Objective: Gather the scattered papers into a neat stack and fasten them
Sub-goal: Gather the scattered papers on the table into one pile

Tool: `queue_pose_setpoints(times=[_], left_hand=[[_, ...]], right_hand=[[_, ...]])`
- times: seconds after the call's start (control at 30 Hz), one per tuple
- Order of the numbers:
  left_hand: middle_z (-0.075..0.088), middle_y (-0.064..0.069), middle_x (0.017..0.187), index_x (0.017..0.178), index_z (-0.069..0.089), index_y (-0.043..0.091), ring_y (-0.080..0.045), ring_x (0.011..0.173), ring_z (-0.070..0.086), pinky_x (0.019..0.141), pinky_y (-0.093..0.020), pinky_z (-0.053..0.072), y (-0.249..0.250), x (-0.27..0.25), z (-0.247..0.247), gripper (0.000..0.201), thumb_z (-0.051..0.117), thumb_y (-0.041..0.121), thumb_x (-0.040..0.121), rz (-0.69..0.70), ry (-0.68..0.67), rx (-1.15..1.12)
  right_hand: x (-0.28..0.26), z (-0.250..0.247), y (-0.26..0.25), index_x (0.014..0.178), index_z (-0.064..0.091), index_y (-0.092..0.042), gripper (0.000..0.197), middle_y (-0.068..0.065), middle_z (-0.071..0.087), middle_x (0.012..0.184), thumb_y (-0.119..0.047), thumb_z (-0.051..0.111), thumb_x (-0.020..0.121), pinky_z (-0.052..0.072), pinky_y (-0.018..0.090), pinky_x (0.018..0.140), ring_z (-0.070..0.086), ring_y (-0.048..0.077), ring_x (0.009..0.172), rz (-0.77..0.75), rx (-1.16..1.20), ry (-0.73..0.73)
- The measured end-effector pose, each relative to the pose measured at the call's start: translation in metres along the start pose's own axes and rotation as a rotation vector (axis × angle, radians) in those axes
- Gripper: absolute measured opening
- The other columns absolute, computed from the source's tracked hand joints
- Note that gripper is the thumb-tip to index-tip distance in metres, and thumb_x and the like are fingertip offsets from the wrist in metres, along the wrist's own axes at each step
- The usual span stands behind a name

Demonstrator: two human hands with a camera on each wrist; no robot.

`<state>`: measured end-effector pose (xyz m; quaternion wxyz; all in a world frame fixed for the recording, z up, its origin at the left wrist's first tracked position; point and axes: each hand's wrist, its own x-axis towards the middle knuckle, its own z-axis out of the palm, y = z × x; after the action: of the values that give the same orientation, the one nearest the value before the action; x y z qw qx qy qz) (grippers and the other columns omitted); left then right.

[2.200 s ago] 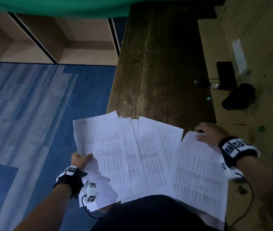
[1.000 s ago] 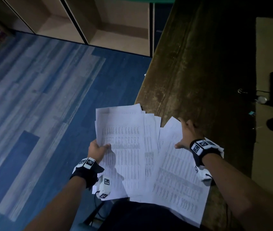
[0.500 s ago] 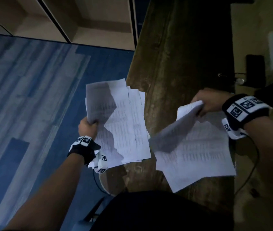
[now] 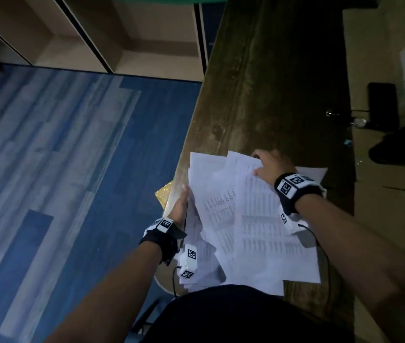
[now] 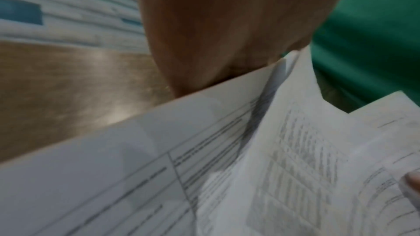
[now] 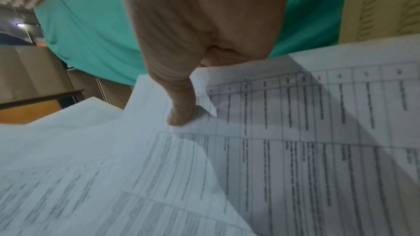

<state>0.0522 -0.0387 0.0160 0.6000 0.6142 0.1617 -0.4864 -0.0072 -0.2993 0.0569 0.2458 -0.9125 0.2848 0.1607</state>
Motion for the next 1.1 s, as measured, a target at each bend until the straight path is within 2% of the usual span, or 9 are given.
queue_pose_setpoints(times=[0.1,0.23,0.37,0.47,0.53,0.63,0.83,0.97,1.1], left_hand=[[0.068,-0.014,0.123,0.121,0.065,0.009,-0.030,0.108,0.068,0.087,-0.040,0.054,-0.018,-0.001,-0.002,0.051,0.056,0.049,0.092,-0.070,-0.087,-0.065],[0.076,-0.012,0.093,0.091,0.074,0.009,-0.031,0.085,0.072,0.070,-0.034,0.058,-0.028,0.000,0.016,0.022,0.081,0.009,0.070,0.110,0.026,0.375],[0.074,-0.010,0.081,0.090,0.071,0.004,-0.022,0.071,0.070,0.060,-0.027,0.057,-0.022,0.004,0.022,0.019,0.076,-0.003,0.074,0.173,0.060,0.470],[0.072,-0.011,0.079,0.086,0.070,0.006,-0.022,0.067,0.068,0.062,-0.030,0.057,-0.016,0.006,0.017,0.015,0.076,-0.003,0.075,0.200,0.088,0.493],[0.071,-0.003,0.071,0.086,0.069,0.005,-0.016,0.062,0.067,0.054,-0.023,0.055,-0.015,0.007,0.013,0.015,0.075,-0.004,0.076,0.203,0.108,0.474],[0.070,0.001,0.055,0.081,0.069,0.001,-0.018,0.053,0.063,0.046,-0.023,0.051,-0.014,0.002,0.015,0.014,0.072,-0.011,0.076,0.145,0.083,0.338],[0.078,-0.009,0.092,0.099,0.076,0.010,-0.030,0.084,0.074,0.066,-0.045,0.062,-0.022,-0.007,0.030,0.032,0.079,-0.001,0.069,0.068,-0.051,0.326],[0.076,-0.019,0.087,0.090,0.074,0.004,-0.034,0.078,0.074,0.075,-0.053,0.061,-0.029,0.000,0.032,0.028,0.083,0.002,0.063,0.128,0.049,0.450],[0.074,-0.016,0.088,0.087,0.069,0.005,-0.032,0.081,0.073,0.077,-0.048,0.061,-0.029,0.005,0.034,0.026,0.082,0.000,0.065,0.152,0.106,0.521]], right_hand=[[-0.003,0.010,-0.001,0.118,0.058,-0.027,0.035,0.012,0.060,0.117,-0.020,0.068,0.085,0.052,0.038,0.084,0.062,0.034,0.102,0.007,0.103,-0.001],[-0.009,0.018,0.000,0.115,0.060,-0.034,0.037,0.002,0.064,0.119,-0.020,0.074,0.083,0.057,0.043,0.087,0.062,0.021,0.106,-0.061,0.527,-0.077],[-0.014,0.013,0.032,0.130,0.054,-0.020,0.051,0.005,0.049,0.138,-0.020,0.075,0.083,0.047,0.037,0.096,0.048,0.020,0.123,-0.075,0.528,0.315],[-0.022,0.022,0.074,0.131,0.052,-0.012,0.049,0.017,0.044,0.140,-0.018,0.069,0.086,0.042,0.044,0.100,0.048,0.035,0.126,0.325,0.513,0.526],[-0.037,0.038,0.099,0.132,0.049,-0.010,0.050,0.022,0.042,0.142,-0.024,0.066,0.087,0.041,0.049,0.102,0.046,0.042,0.127,0.616,0.508,0.417],[-0.064,0.070,0.109,0.136,0.047,-0.009,0.057,0.024,0.038,0.142,-0.036,0.063,0.088,0.040,0.056,0.105,0.042,0.045,0.129,0.766,0.407,0.219],[-0.091,0.101,0.064,0.142,0.040,-0.013,0.057,0.013,0.026,0.150,-0.023,0.064,0.091,0.034,0.042,0.111,0.033,0.032,0.138,0.524,0.380,0.174],[-0.083,0.109,0.046,0.141,0.044,-0.017,0.059,0.005,0.029,0.147,-0.014,0.068,0.088,0.037,0.038,0.114,0.037,0.027,0.137,0.295,0.444,0.076],[-0.080,0.104,0.044,0.135,0.053,-0.022,0.050,-0.003,0.044,0.142,-0.008,0.067,0.089,0.046,0.026,0.096,0.051,0.019,0.126,0.243,0.484,0.071]])
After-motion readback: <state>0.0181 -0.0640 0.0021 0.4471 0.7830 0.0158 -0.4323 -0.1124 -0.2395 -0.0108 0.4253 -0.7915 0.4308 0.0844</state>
